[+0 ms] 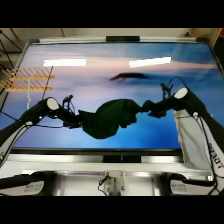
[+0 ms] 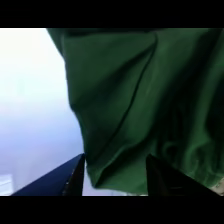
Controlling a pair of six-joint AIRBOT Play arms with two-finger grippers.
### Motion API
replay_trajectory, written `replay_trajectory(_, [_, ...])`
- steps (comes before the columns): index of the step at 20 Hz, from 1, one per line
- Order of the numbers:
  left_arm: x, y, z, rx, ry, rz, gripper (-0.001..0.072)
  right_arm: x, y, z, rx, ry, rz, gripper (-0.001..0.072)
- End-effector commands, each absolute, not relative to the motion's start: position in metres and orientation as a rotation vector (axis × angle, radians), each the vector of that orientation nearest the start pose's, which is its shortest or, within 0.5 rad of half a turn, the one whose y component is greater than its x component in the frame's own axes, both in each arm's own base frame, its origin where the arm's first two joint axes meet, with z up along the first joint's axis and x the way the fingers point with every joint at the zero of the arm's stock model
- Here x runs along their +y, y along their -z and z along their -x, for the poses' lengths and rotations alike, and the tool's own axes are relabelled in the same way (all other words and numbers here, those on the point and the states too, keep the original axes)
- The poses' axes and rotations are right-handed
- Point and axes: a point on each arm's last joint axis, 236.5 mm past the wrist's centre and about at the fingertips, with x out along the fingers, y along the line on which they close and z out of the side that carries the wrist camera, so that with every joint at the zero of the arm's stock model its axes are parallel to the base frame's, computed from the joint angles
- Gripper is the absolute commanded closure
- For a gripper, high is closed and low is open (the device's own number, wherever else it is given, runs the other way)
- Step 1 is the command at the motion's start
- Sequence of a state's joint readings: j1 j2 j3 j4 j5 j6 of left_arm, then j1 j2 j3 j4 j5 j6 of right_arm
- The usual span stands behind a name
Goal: Fold the shirts.
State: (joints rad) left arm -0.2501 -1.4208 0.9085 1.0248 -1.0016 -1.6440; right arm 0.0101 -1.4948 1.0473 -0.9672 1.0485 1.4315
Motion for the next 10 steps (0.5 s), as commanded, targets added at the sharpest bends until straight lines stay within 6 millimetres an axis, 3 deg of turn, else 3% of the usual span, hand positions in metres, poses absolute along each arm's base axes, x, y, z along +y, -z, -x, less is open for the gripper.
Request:
replay_trajectory(1, [-0.192,0.096,-0.32,1.511,0.27,0.506,0.0333,0.14,0.085,-0.394,1.354,-0.311,-0.472,0.0063])
replay_trajectory(2, [-0.192,0.096,-0.32,1.511,0.27,0.506,0.0335,0.144,0.086,-0.402,1.322,-0.306,-0.463,0.0063])
replay_trajectory(4, [-0.191,0.097,-0.32,1.507,0.268,0.502,0.0495,0.147,0.084,-0.419,1.244,-0.288,-0.451,0.0064])
replay_trajectory(6, [-0.191,0.096,-0.324,1.492,0.265,0.504,0.0609,0.147,0.082,-0.429,1.205,-0.26,-0.47,0.0065])
replay_trajectory(7, [-0.191,0.096,-0.327,1.481,0.263,0.505,0.067,0.146,0.082,-0.43,1.198,-0.257,-0.47,0.0174])
replay_trajectory(8, [-0.19,0.096,-0.329,1.47,0.26,0.507,0.0671,0.147,0.082,-0.43,1.201,-0.258,-0.469,0.0439])
replay_trajectory(9, [-0.19,0.096,-0.332,1.461,0.258,0.508,0.0671,0.147,0.082,-0.43,1.201,-0.259,-0.469,0.0561])
replay_trajectory(10, [-0.19,0.096,-0.333,1.456,0.256,0.509,0.0672,0.147,0.082,-0.429,1.203,-0.26,-0.468,0.0586])
